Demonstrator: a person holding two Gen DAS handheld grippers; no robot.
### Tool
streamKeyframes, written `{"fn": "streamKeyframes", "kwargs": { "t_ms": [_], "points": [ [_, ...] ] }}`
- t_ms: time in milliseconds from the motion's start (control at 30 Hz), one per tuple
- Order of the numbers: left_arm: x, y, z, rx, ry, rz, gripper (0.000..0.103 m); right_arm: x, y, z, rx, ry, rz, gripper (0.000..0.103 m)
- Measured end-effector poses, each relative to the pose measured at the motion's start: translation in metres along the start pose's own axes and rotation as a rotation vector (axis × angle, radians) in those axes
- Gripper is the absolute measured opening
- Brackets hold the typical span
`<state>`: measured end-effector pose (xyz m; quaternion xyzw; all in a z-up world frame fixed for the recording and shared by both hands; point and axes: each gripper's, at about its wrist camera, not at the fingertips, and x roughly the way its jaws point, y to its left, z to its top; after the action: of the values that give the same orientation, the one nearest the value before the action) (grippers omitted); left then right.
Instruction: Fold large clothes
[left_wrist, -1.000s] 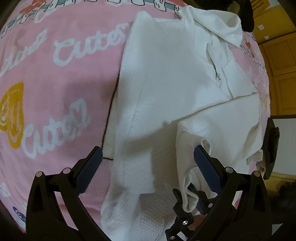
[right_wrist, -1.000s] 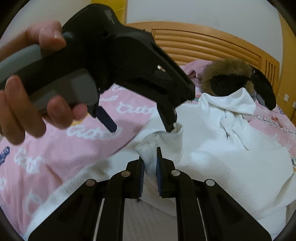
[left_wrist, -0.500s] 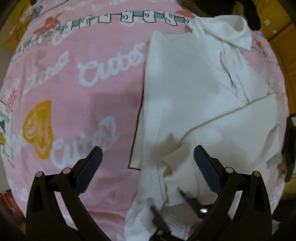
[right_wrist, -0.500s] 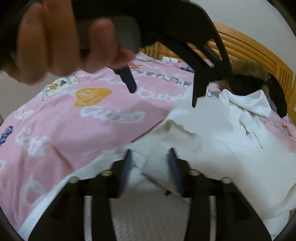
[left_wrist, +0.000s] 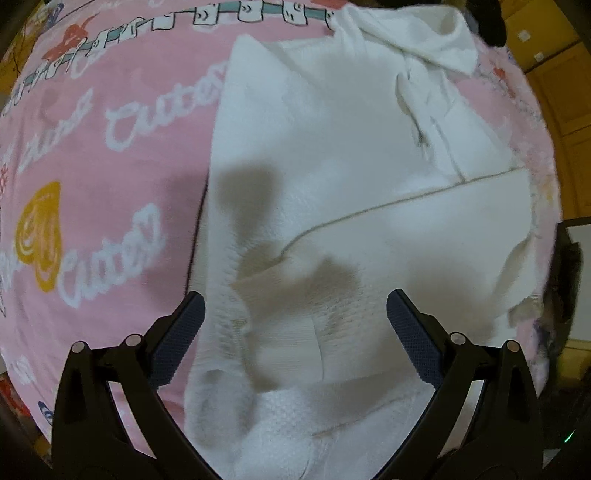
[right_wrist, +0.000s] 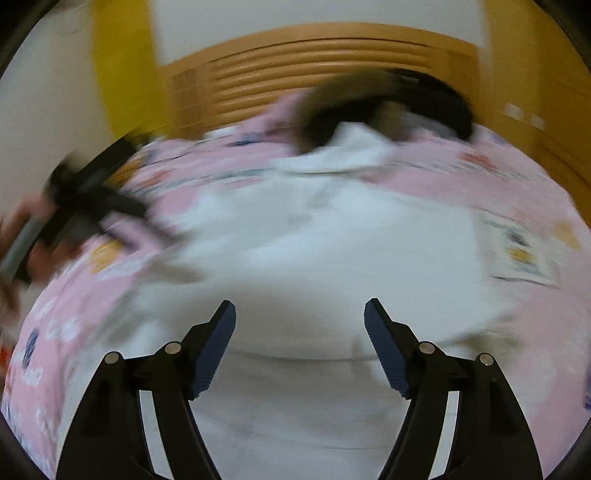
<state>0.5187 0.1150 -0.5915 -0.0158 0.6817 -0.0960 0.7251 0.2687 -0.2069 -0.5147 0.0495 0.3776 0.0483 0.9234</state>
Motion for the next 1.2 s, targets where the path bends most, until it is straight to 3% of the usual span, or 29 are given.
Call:
{"fn": "streamKeyframes", "kwargs": {
  "t_ms": [133, 267, 433, 500, 567, 700, 833, 900, 967, 1067, 1200],
  "points": [
    [0.029, -0.016, -0.004, 0.015, 0.021, 0.152, 0.096, -0.007, -0.092, 0.019, 0.097, 0.001, -0.139, 0.069],
    [0.057, -0.022, -0.015, 0.044, 0.038, 0.369, 0.096, 0.009, -0.151, 0.03, 0.227, 0.05, -0.158, 0.069],
    [0.07, -0.013, -0.023, 0.0, 0.024, 0.39, 0.098, 0.035, -0.187, 0.011, 0.353, 0.165, -0.282, 0.064],
    [0.074, -0.01, -0.026, -0.009, 0.012, 0.389, 0.098, 0.043, -0.202, -0.01, 0.442, 0.235, -0.282, 0.059],
    [0.074, -0.013, -0.03, 0.006, -0.016, 0.415, 0.098, 0.051, -0.209, -0.027, 0.47, 0.267, -0.224, 0.057],
    [0.073, -0.024, -0.038, 0.057, -0.046, 0.497, 0.098, 0.045, -0.199, -0.035, 0.29, 0.249, -0.104, 0.061],
    [0.076, -0.028, -0.033, 0.057, -0.035, 0.511, 0.098, 0.044, -0.18, -0.032, 0.036, 0.193, -0.137, 0.067],
    [0.076, -0.029, -0.029, 0.058, -0.031, 0.524, 0.098, 0.06, -0.18, -0.03, 0.0, 0.217, -0.131, 0.062],
    [0.078, -0.033, -0.029, 0.062, -0.025, 0.537, 0.098, 0.074, -0.183, -0.027, 0.008, 0.278, -0.109, 0.046],
    [0.078, -0.028, -0.027, 0.055, -0.007, 0.537, 0.098, 0.052, -0.183, -0.024, 0.068, 0.238, -0.078, 0.046],
    [0.08, -0.018, -0.023, -0.015, 0.012, 0.5, 0.098, 0.016, -0.162, -0.023, 0.058, 0.176, -0.014, 0.046]
  ]
}}
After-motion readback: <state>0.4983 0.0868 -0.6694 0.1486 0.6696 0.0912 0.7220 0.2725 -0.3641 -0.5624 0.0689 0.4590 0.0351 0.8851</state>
